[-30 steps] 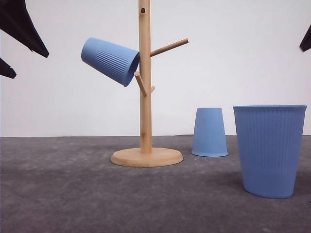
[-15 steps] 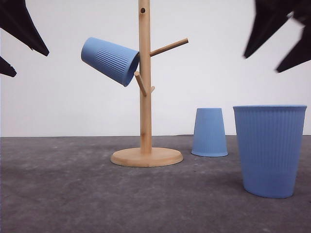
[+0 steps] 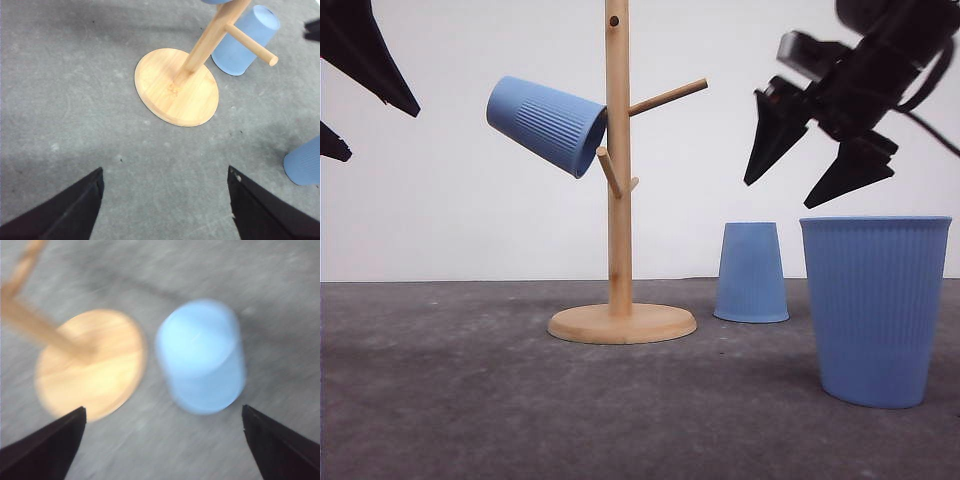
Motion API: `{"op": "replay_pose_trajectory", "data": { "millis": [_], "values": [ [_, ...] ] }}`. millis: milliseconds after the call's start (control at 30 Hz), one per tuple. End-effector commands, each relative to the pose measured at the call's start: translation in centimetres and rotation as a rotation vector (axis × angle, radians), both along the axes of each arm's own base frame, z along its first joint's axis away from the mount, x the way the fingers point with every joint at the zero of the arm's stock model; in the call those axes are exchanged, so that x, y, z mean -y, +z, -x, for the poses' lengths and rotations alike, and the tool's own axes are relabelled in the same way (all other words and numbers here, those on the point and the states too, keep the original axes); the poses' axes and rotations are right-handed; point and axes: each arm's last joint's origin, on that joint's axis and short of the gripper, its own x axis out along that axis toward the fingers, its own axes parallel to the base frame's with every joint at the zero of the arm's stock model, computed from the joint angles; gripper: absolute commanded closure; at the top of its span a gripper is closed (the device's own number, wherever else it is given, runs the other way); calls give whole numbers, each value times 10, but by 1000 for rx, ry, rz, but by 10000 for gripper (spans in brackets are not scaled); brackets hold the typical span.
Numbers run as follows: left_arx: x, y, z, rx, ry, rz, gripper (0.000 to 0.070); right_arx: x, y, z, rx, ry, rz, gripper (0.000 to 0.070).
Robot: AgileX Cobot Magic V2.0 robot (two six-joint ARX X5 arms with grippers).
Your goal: Place three cups
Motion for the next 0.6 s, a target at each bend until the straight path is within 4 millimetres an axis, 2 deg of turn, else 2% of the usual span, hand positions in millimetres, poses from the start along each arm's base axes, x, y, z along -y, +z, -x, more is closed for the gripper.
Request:
{"op": "replay_pose_trajectory", "data": {
  "millis": [0, 200, 567],
  "values": [
    [1, 3, -1, 13, 1, 2, 237, -4, 2, -13, 17, -3, 13, 40],
    [1, 4, -1, 0, 17, 21, 238, -8, -7, -36, 25, -7, 17, 25],
    [1, 4, -1, -8, 28, 32, 238, -24, -42, -58, 49, 4, 35, 8]
  ]
}}
